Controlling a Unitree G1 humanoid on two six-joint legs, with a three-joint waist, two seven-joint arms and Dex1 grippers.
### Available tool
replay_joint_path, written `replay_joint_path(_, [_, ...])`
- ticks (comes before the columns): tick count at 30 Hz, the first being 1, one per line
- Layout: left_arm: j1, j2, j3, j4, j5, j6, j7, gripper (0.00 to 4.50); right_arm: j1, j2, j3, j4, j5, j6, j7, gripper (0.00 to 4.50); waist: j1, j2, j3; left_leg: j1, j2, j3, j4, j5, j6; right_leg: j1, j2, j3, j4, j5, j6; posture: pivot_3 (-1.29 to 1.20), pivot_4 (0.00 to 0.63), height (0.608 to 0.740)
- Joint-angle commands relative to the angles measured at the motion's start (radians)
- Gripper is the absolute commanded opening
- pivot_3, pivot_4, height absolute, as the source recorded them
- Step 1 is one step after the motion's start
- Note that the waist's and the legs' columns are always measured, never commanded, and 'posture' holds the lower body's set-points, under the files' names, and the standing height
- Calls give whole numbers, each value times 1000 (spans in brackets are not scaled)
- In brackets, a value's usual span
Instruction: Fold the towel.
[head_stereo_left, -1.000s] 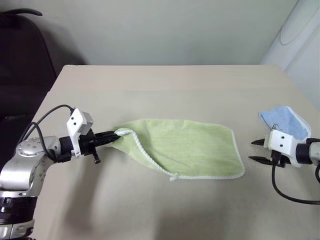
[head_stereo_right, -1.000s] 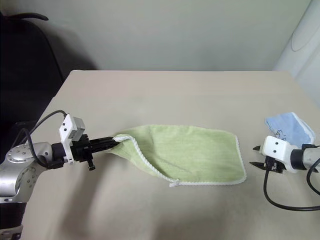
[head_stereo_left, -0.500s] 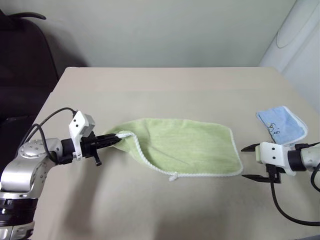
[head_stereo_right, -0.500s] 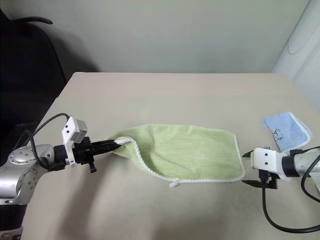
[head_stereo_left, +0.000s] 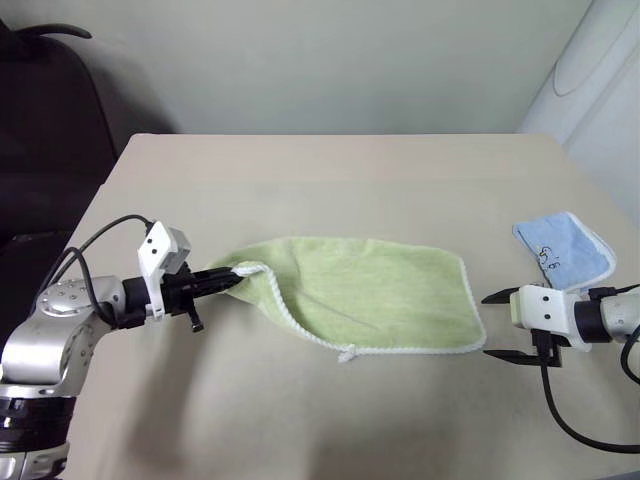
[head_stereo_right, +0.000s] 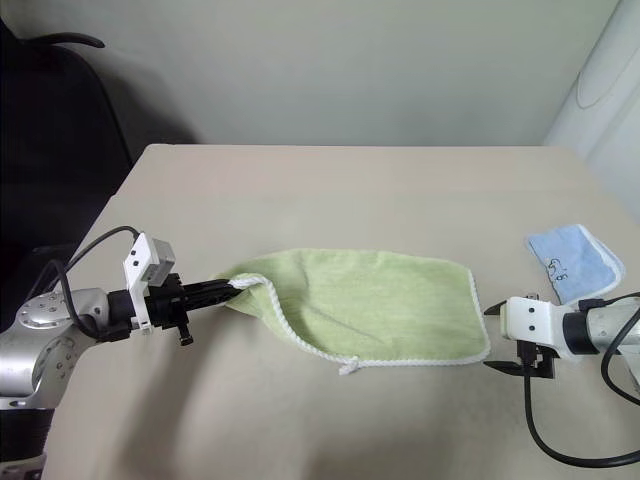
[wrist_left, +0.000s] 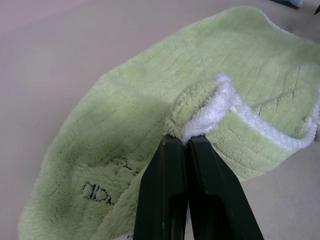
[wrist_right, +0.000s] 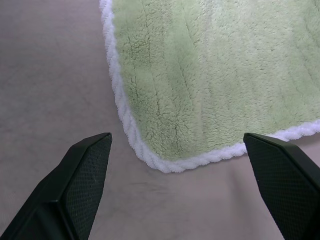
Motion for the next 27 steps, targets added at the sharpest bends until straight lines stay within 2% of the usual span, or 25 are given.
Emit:
replay_joint_path(1, [-11, 7, 7, -37, -8, 0, -4, 0, -12, -9, -8, -11, 1, -13, 6, 4454, 0, 0, 0, 0, 0, 0, 0, 0, 0, 0, 0, 0, 0, 0, 0, 0, 150, 740])
replay_joint_path(27, [-11, 7, 7, -37, -8, 0, -4, 0, -12, -9, -8, -11, 1, -13, 6, 4454, 0, 0, 0, 0, 0, 0, 0, 0, 0, 0, 0, 0, 0, 0, 0, 0, 150, 740])
